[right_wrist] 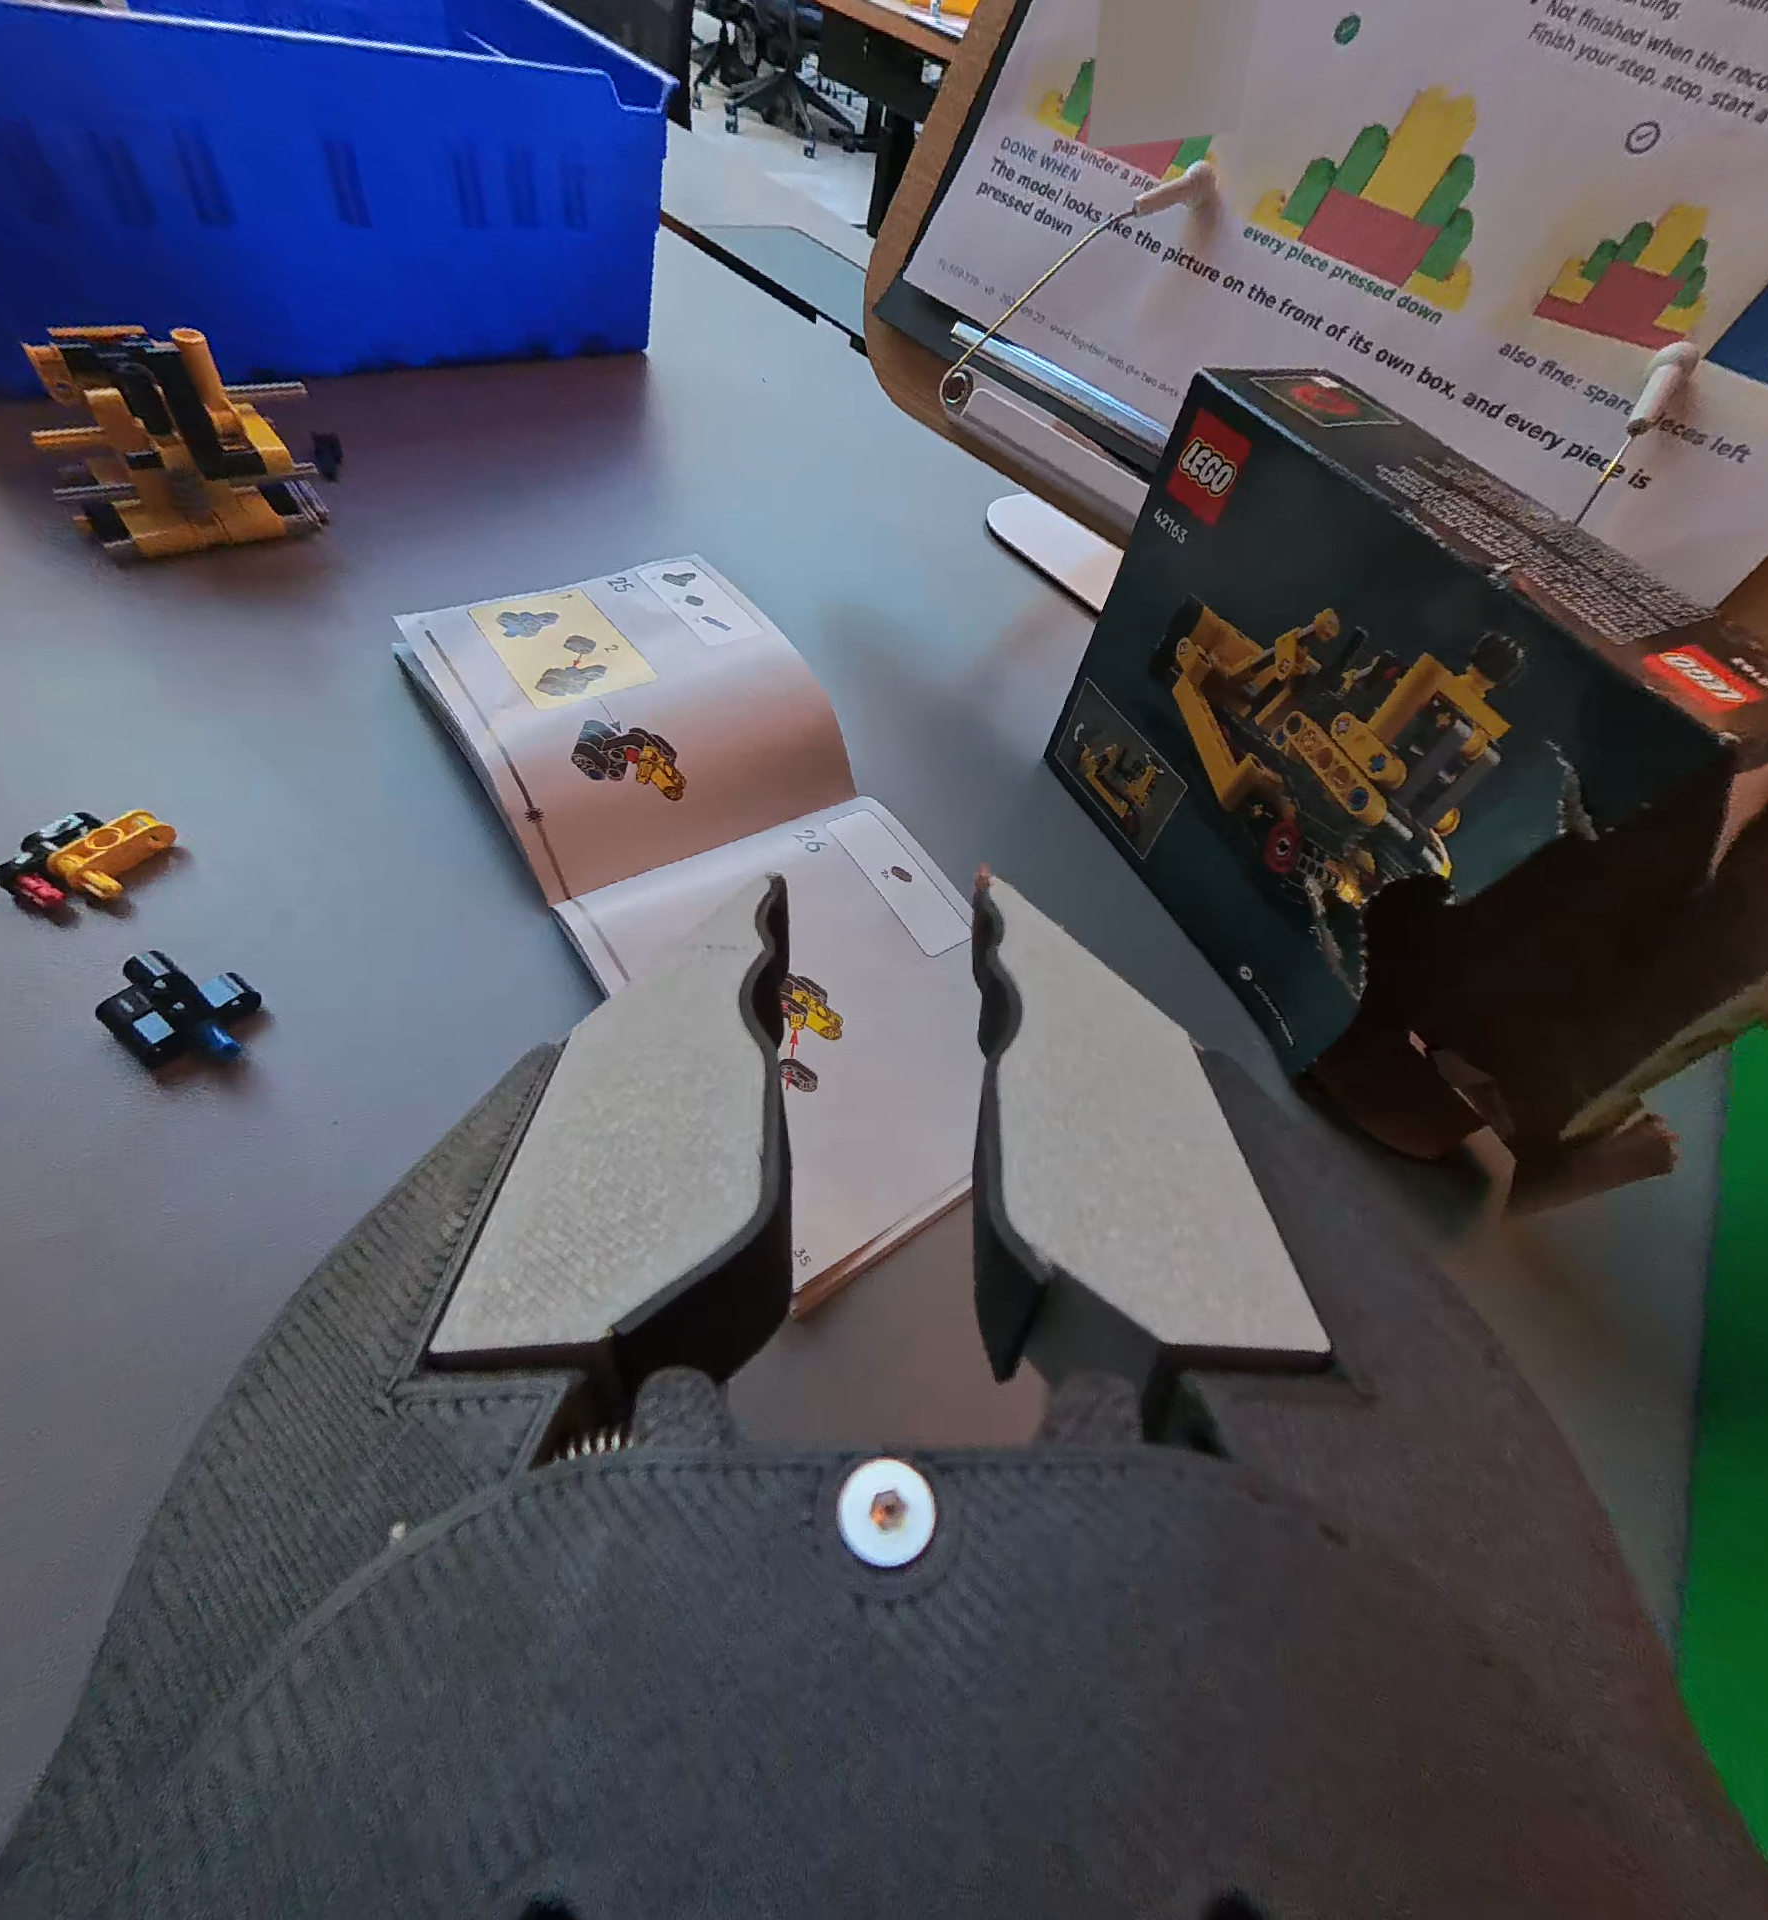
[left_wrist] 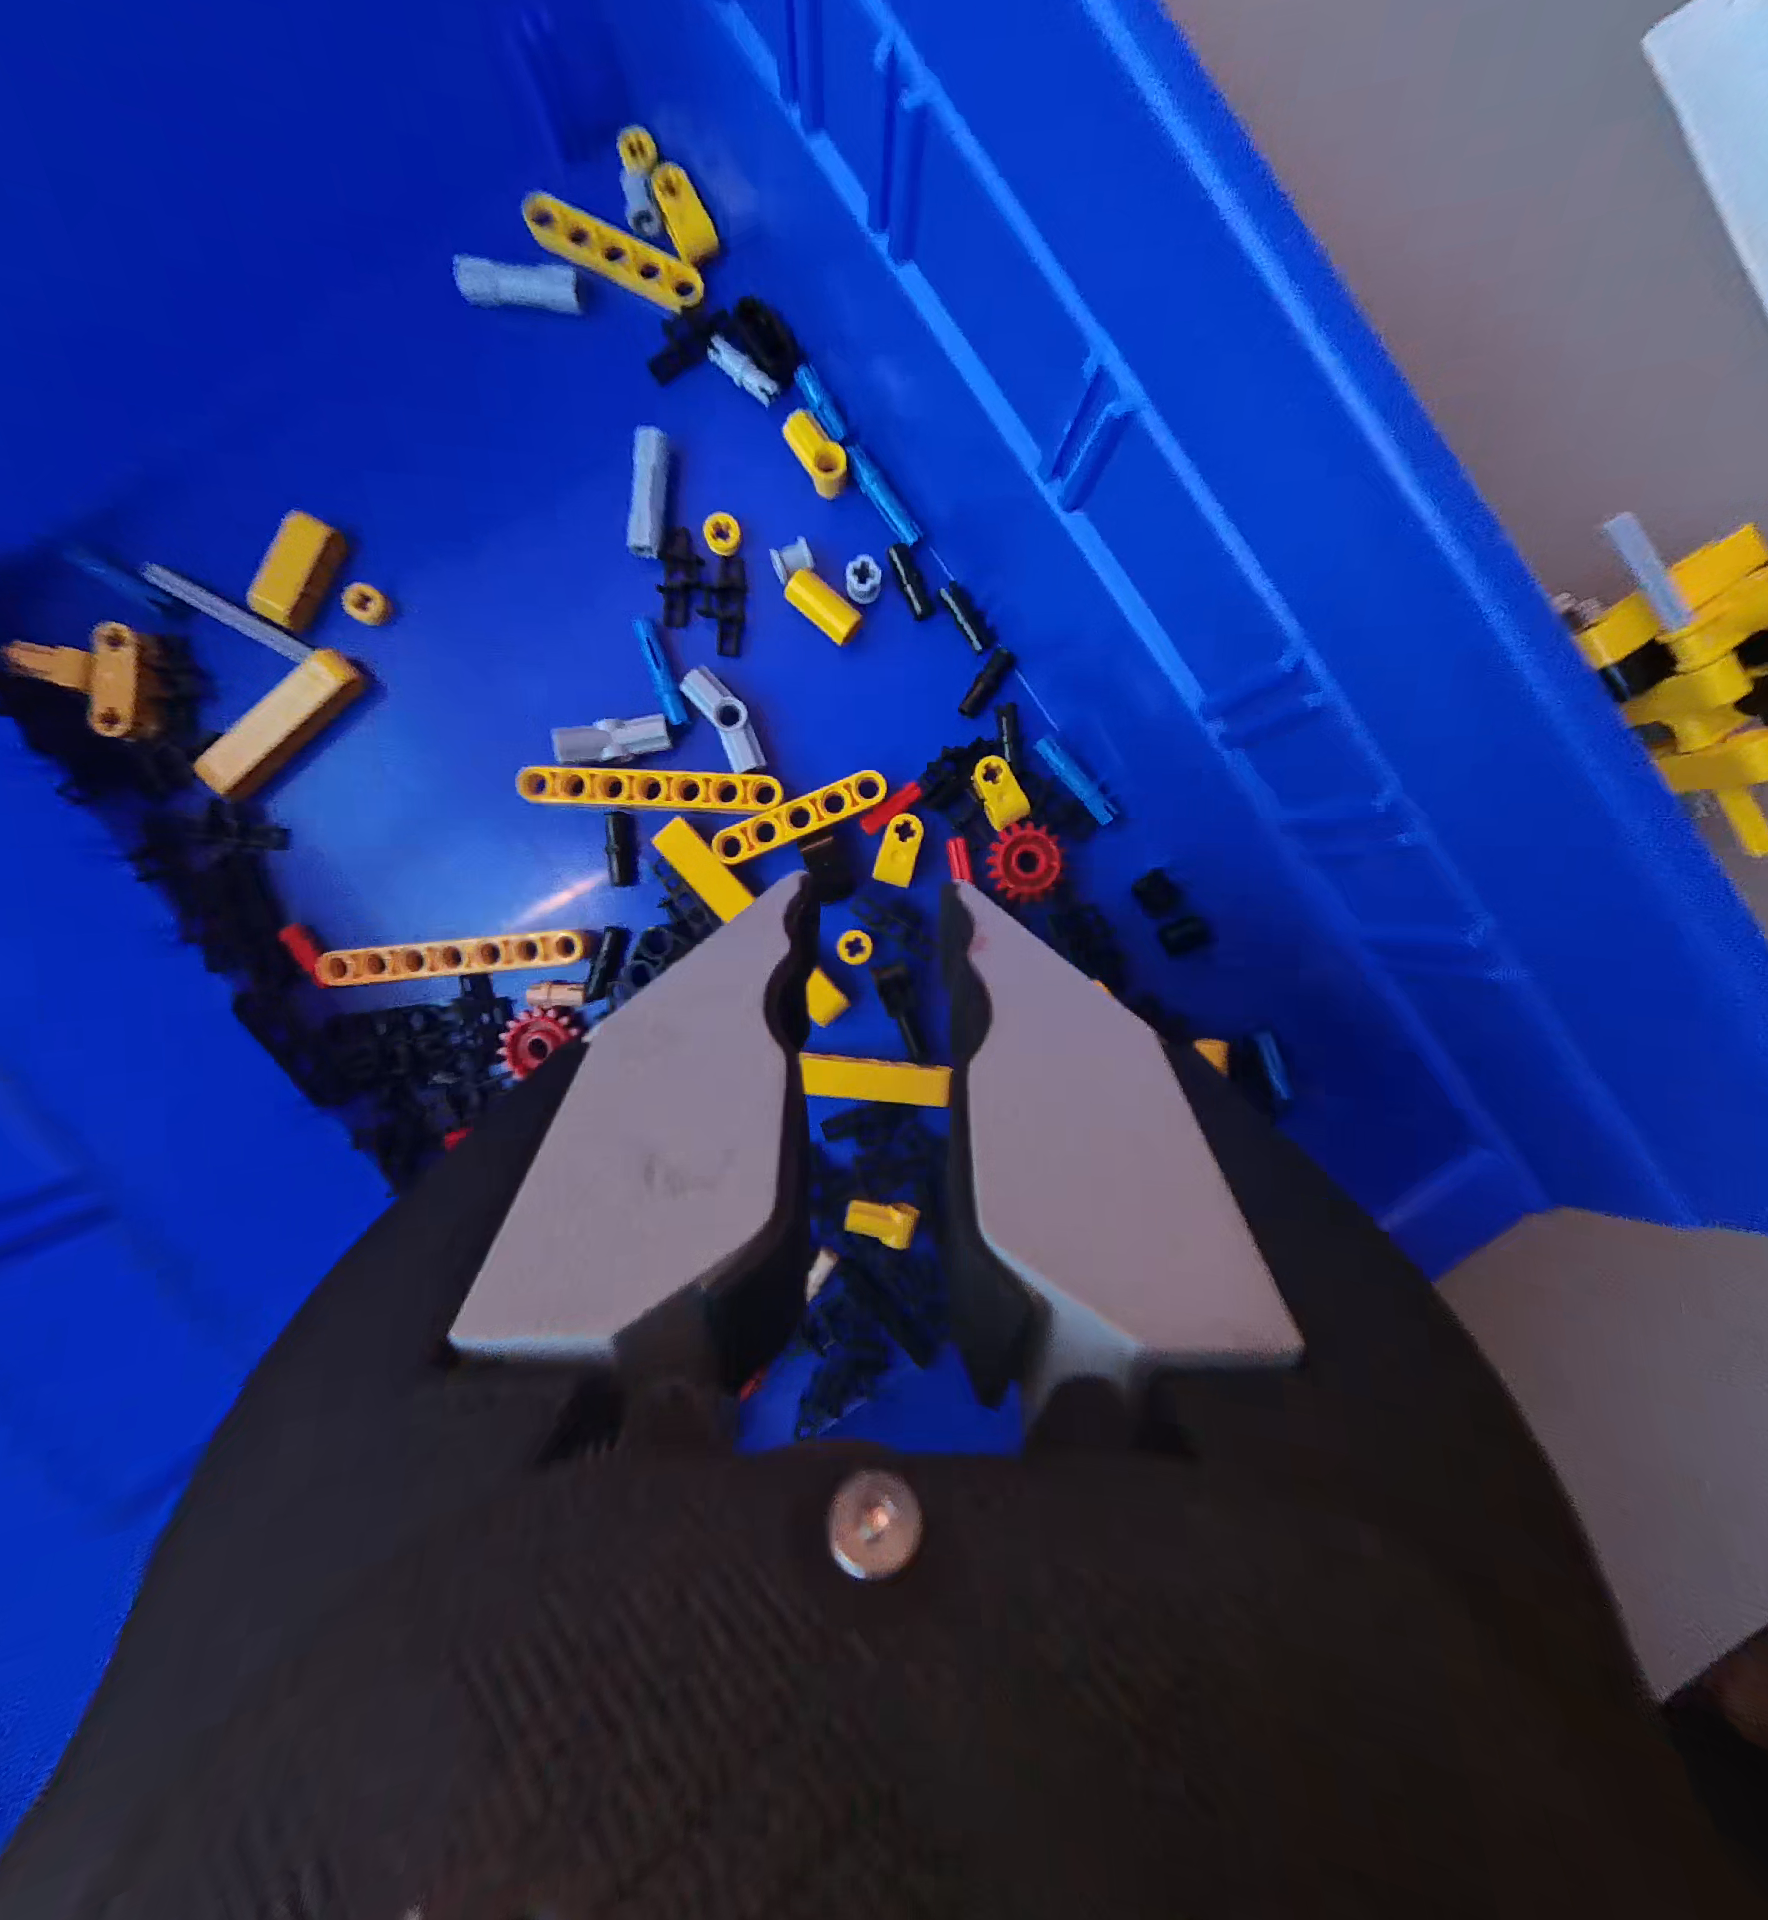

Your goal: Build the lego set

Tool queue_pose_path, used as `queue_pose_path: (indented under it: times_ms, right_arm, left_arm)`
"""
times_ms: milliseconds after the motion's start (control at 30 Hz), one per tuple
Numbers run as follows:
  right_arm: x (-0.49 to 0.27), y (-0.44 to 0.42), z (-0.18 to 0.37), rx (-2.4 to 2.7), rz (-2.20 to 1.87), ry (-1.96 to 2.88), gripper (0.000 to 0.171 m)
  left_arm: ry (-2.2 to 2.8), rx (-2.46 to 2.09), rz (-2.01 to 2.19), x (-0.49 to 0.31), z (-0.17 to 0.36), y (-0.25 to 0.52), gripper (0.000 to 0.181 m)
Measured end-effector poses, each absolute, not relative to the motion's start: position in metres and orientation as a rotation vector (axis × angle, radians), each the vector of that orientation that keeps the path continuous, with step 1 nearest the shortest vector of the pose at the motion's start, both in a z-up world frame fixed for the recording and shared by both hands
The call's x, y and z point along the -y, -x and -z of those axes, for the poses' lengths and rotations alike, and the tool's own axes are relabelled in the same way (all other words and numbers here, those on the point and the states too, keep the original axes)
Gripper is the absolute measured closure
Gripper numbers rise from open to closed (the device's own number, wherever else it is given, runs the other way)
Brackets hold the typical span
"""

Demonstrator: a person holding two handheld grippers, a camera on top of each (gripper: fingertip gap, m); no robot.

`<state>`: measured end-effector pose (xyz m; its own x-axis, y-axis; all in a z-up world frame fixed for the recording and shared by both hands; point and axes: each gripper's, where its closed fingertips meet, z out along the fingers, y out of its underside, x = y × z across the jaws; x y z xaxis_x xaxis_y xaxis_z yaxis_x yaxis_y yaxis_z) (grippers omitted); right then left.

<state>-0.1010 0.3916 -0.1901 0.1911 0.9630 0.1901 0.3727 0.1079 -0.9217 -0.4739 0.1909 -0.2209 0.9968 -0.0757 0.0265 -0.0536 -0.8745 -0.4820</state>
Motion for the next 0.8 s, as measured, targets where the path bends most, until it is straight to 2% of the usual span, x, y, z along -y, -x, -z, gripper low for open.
queue_pose_path:
  times_ms: [33, 300, 433, 800]
  right_arm:
    - [-0.391, 0.101, 0.189, 1.36, -0.737, 1.442, 0.14]
    - [-0.381, 0.103, 0.184, 1.384, -0.768, 1.405, 0.142]
    - [-0.38, 0.103, 0.184, 1.391, -0.764, 1.397, 0.143]
    - [-0.384, 0.101, 0.181, 1.37, -0.758, 1.398, 0.144]
  left_arm:
    - [2.662, -0.083, 0.067, -0.191, 0.226, 0.473, 0.16]
    - [2.708, 0.007, 0.014, -0.196, 0.242, 0.487, 0.161]
    - [2.72, 0.023, 0.026, -0.195, 0.248, 0.492, 0.171]
    - [2.686, -0.073, -0.049, -0.194, 0.231, 0.487, 0.176]
